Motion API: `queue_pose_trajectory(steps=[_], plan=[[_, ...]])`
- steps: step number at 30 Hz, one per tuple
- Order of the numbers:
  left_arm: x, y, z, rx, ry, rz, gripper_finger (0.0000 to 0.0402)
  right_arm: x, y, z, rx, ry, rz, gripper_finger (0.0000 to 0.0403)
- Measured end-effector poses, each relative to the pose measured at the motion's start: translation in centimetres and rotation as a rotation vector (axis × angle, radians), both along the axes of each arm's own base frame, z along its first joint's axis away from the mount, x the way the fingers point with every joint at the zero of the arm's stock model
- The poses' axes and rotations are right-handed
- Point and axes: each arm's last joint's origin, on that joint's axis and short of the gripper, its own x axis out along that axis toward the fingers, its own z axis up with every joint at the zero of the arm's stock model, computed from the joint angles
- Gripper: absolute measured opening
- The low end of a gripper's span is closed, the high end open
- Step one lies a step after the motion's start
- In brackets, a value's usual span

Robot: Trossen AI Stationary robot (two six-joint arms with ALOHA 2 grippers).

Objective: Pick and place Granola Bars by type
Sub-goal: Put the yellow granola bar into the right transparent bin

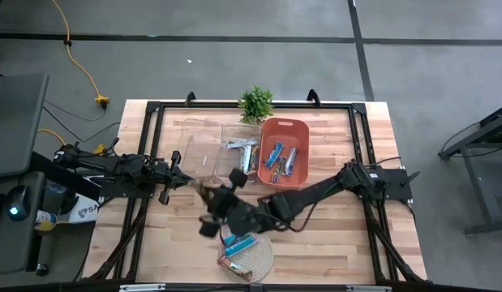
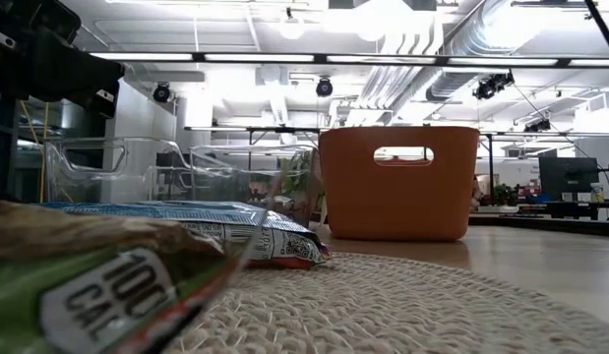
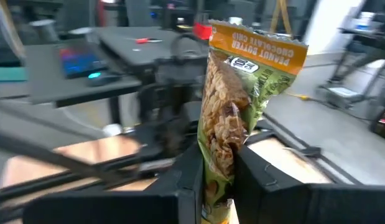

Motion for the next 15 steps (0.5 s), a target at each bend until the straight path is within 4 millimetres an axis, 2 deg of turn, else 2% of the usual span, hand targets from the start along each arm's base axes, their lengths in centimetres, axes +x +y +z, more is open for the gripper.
queue_pose_trajectory(steps=[9, 15], plan=[[0.0, 0.0, 0.0, 0.0, 0.0, 0.0, 0.0001, 1.6, -7.5, -1.2, 0.043, 0.084, -0.185, 0.0047], [0.0, 0.0, 0.0, 0.0, 0.0, 0.0, 0.0001, 0.0, -13.0, -2.6, 0.263, 0.261, -0.307, 0.0047]])
